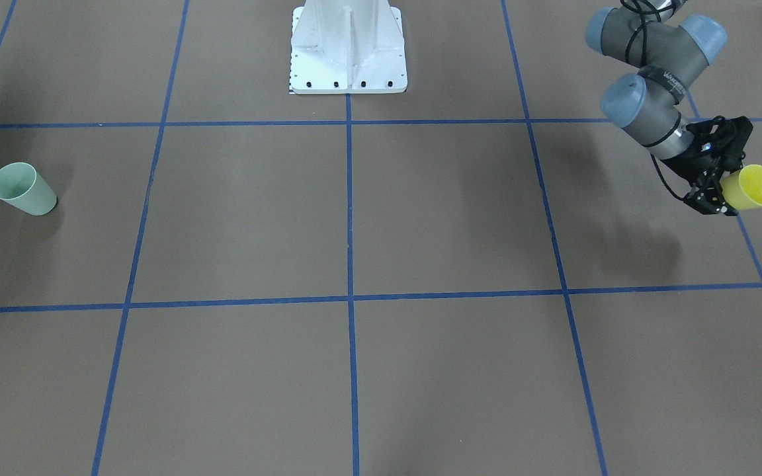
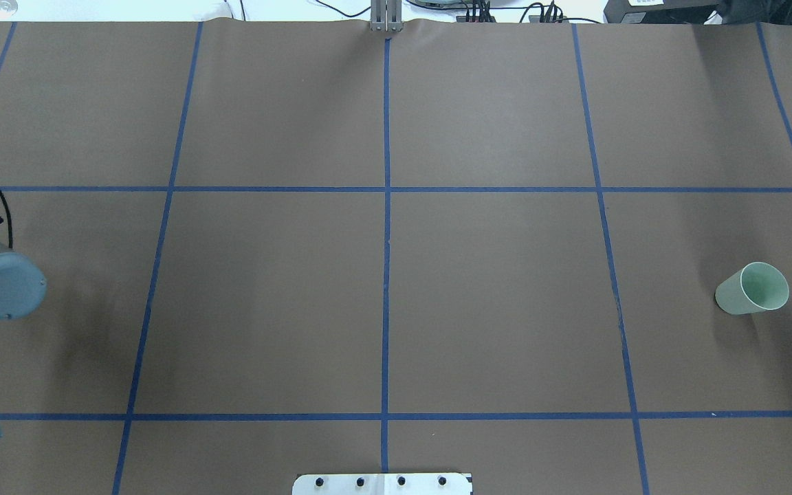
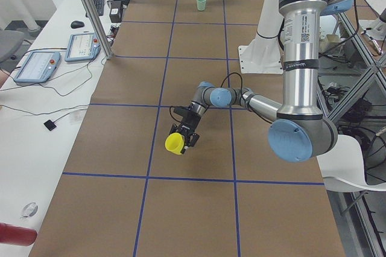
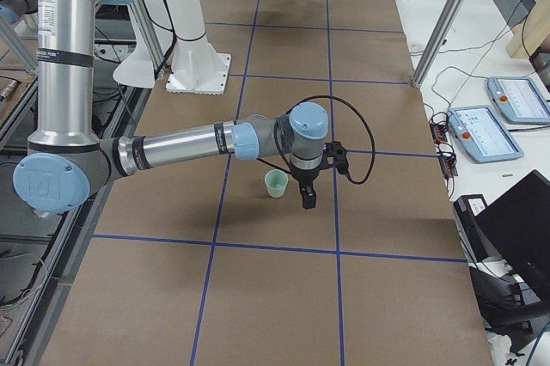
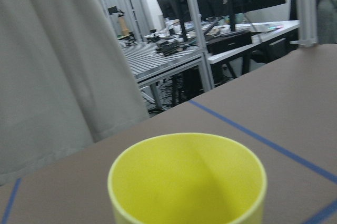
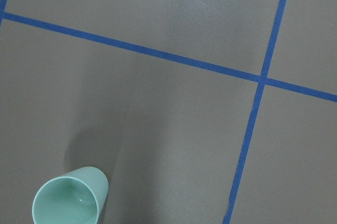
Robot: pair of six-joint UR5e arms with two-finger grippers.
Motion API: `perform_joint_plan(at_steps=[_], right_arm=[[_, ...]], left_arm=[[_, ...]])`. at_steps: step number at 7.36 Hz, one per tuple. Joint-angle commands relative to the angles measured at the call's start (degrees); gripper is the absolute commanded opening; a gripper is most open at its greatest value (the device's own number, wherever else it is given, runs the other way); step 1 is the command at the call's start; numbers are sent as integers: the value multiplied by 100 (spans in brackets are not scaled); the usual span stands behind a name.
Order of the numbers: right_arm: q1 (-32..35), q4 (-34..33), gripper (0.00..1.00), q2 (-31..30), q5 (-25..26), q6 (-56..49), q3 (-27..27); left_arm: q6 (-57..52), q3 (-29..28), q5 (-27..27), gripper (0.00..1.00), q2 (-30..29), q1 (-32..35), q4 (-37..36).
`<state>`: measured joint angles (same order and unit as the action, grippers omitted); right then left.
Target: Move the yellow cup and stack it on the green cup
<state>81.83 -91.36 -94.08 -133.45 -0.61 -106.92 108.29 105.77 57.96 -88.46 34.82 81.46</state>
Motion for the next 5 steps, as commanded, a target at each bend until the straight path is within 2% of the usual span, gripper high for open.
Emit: perform_joint_plan(at_steps=[1,4,5], right_arm=[[0,21,99,144,-5,8,92],[-9,65,99,179,4,8,75],[-9,135,99,179,12,8,92]], left_arm=[[-1994,-65,-153,0,-399,-10,1951],[-3747,-319,-145,0,-690,-36,4677],[-4328,-338,-145,0,-708,-45,5139]])
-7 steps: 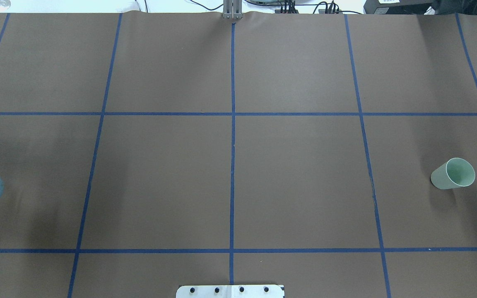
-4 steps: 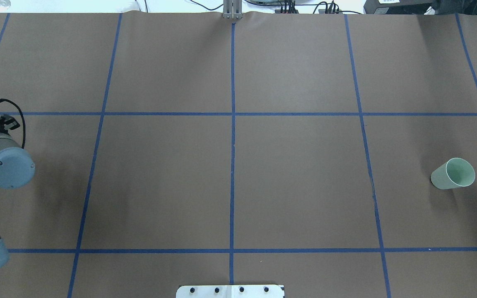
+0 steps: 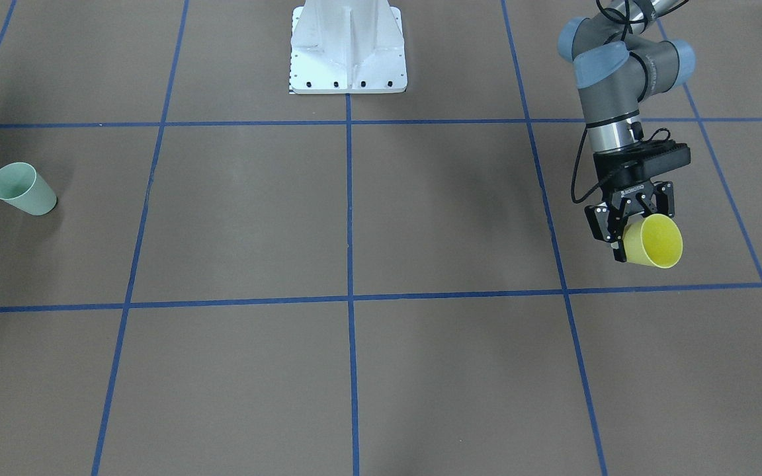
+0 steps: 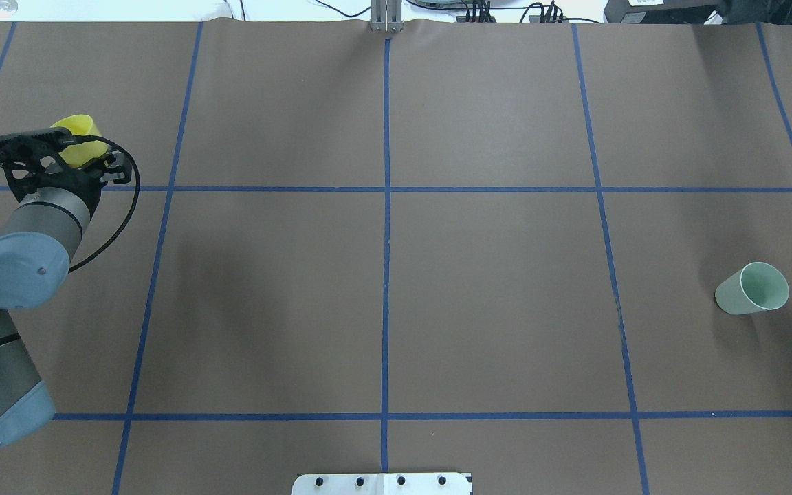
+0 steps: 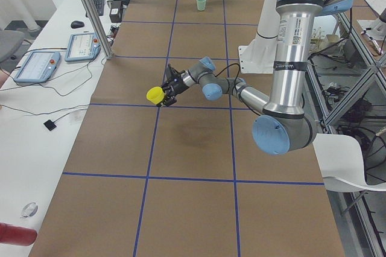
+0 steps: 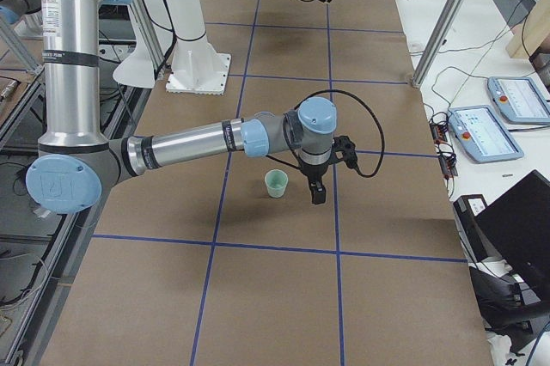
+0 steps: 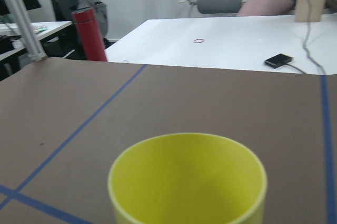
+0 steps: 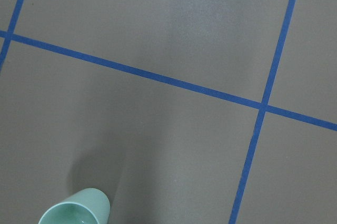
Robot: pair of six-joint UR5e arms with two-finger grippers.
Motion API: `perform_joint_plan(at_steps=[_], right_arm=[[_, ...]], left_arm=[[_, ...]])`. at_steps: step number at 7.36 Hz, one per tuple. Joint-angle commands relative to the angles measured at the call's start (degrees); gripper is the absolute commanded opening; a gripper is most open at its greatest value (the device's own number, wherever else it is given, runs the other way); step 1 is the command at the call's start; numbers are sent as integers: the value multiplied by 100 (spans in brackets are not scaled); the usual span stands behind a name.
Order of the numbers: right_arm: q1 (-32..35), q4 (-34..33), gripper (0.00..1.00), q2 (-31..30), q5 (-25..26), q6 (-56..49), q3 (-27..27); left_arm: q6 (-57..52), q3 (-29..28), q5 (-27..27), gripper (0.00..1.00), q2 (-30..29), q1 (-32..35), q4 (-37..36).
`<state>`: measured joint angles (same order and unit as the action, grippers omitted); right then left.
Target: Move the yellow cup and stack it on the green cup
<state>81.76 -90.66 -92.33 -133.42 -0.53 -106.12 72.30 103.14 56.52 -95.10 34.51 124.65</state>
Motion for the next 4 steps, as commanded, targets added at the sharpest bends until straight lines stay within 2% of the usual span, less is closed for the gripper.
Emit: perform_joint_plan(at_steps=[1,2,4], right_arm=[[-28,66,99,4,9,0,12],[-46,66,99,4,1,9,12],[-142,101,100,135,-8,-26,30]], left_arm=[[-1762,39,52,0,-218,-14,1155],[-2616,-21,70,0,-472,-84,1741],[-2975,-48,140,0,-1078,-706,1843]])
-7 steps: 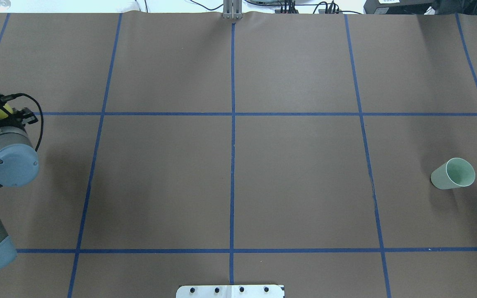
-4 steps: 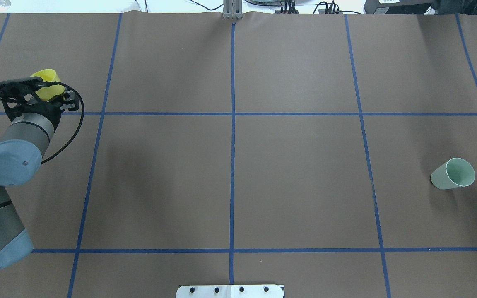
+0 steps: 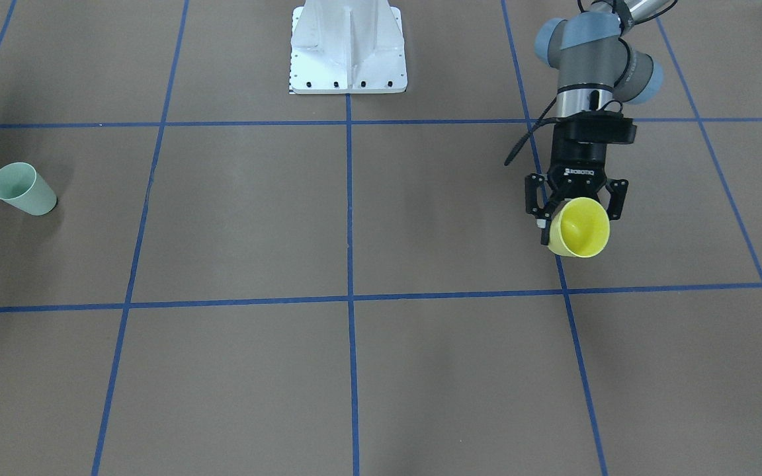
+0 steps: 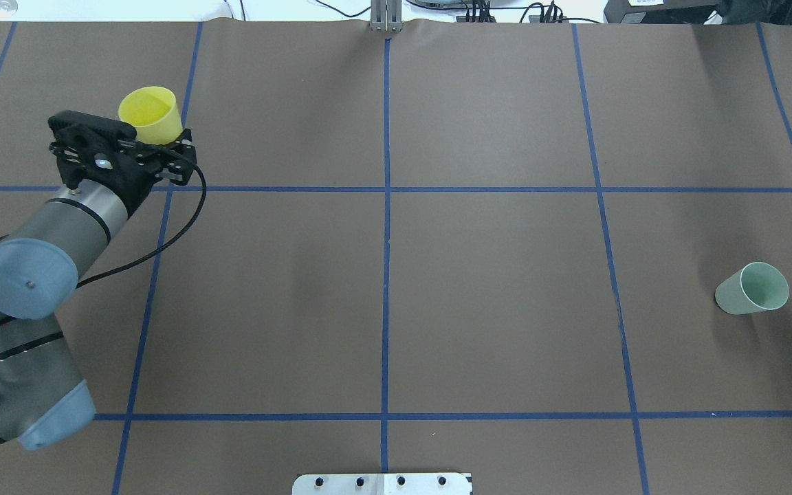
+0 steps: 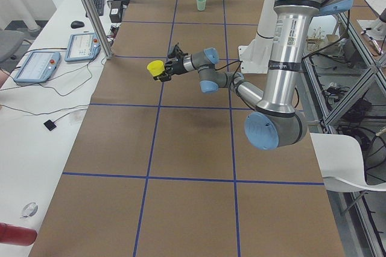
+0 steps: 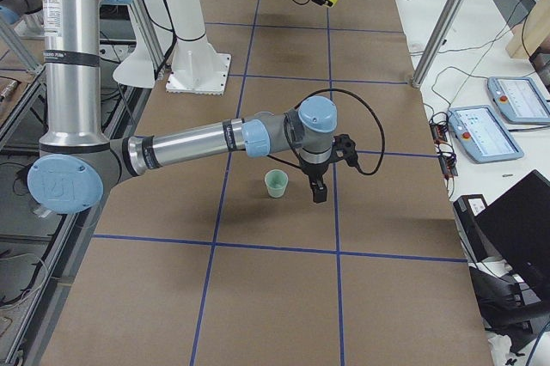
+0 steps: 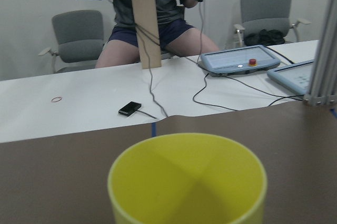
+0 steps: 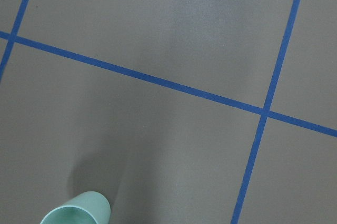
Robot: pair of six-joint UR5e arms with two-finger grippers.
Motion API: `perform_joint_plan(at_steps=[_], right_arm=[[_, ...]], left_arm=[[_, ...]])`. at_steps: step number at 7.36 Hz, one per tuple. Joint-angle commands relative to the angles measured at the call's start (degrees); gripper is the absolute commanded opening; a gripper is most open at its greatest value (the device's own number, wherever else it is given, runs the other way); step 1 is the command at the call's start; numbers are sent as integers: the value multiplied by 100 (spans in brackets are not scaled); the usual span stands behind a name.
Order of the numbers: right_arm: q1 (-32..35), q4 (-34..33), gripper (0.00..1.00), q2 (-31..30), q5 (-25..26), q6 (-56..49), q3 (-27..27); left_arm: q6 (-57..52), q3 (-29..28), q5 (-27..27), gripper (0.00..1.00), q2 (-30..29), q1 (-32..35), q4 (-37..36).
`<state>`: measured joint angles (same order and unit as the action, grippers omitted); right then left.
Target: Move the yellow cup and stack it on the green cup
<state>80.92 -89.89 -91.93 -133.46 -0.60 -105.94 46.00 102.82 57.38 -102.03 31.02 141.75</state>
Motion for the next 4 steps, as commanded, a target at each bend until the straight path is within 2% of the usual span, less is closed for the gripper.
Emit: perform_joint_plan(at_steps=[1,2,3,4], right_arm=[[-94,50,100,140,-30,7,21],[-207,85,100,219,-48,16,-5],[-460,269,100,480,-66,68,-49],[-707,244,100,761,-109,547,-32]], left_arm=[[-781,-34,437,0,-431,-394,142],[-1037,-43,841,0,-449,-395,212],[-1284,-34,1393,0,-493,-395,604],[-1617,-25,1720,0,-711,-395,782]])
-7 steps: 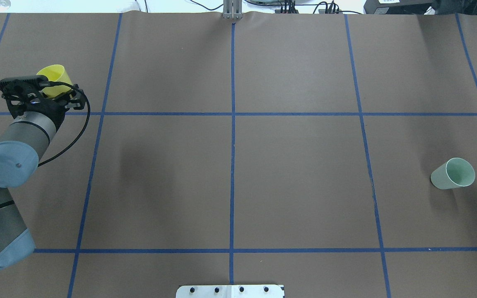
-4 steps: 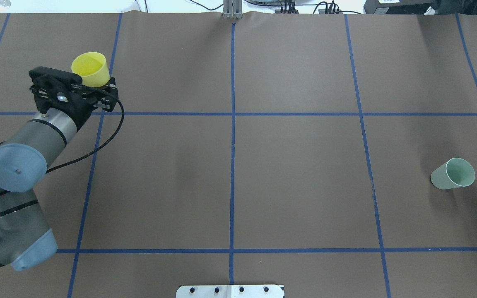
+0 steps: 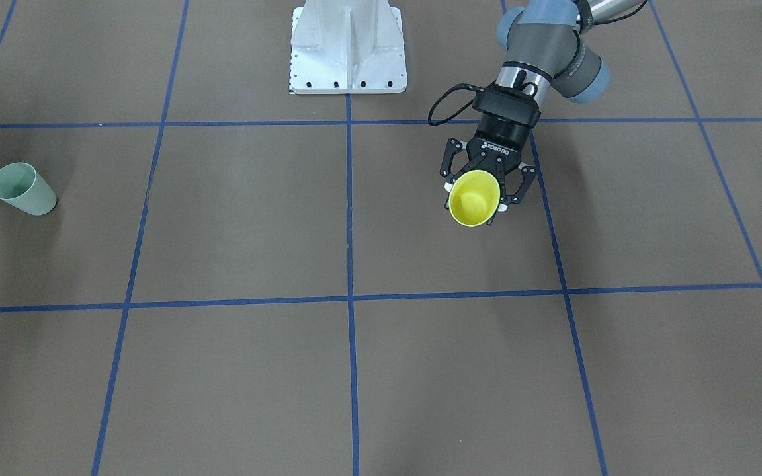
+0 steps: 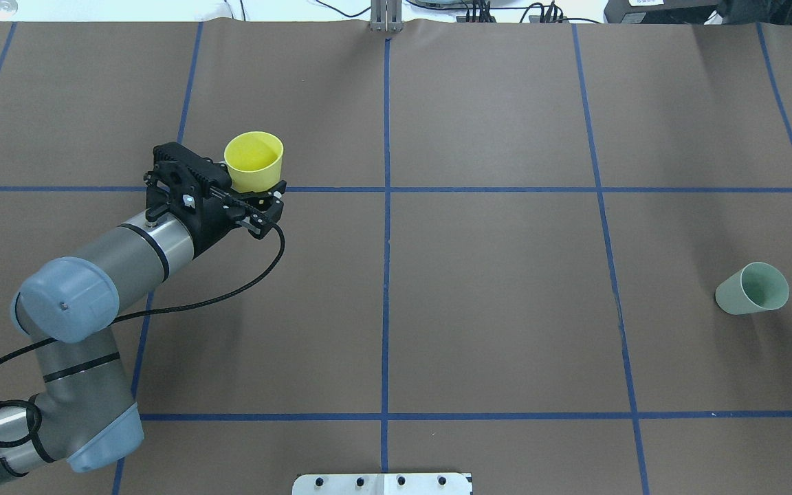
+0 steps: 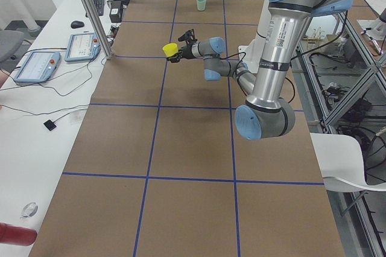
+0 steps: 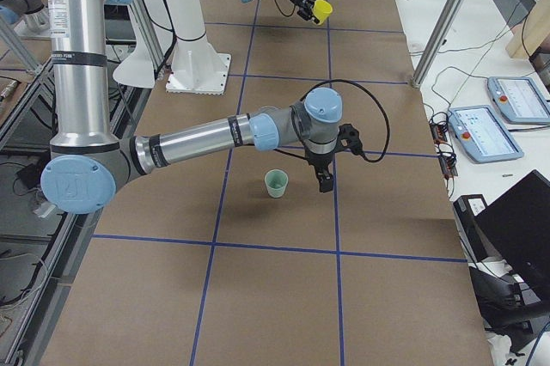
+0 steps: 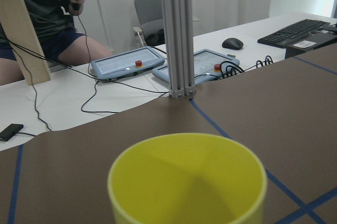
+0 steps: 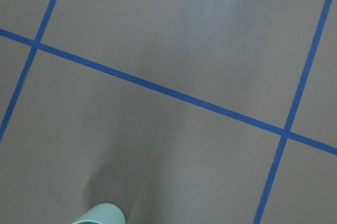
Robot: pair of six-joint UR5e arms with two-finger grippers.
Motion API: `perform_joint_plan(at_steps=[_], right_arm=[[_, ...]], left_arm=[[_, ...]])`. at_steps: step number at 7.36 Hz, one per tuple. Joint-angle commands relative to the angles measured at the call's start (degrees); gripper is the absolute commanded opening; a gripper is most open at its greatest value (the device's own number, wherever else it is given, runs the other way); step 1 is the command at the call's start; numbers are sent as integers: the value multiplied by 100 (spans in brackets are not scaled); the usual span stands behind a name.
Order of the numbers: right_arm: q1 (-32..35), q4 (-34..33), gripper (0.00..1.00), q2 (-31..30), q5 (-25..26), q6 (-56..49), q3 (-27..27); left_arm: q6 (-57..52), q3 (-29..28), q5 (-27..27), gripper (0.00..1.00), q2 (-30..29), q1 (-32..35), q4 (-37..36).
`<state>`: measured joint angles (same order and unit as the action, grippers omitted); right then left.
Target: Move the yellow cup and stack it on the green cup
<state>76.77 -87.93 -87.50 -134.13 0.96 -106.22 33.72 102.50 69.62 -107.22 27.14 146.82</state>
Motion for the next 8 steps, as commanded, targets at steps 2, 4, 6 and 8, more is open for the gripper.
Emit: perform_joint_plan(at_steps=[2,4,6,8], right_arm=[[-688,65,100,619,-288,1306,-39],[-812,83,100,865,-1059,1634,-92],[-1415,240,100,1207,-1012,2274,-302],[-1988,294,100,1777,-1010,3564,-268]], left_arm=[[-724,-1,1339,0,-362,19,407],[-981,-290,1449,0,-598,-16,619],[-815,-274,1450,0,-634,-155,628],[-876,-327,1476,0,-686,-226,628]])
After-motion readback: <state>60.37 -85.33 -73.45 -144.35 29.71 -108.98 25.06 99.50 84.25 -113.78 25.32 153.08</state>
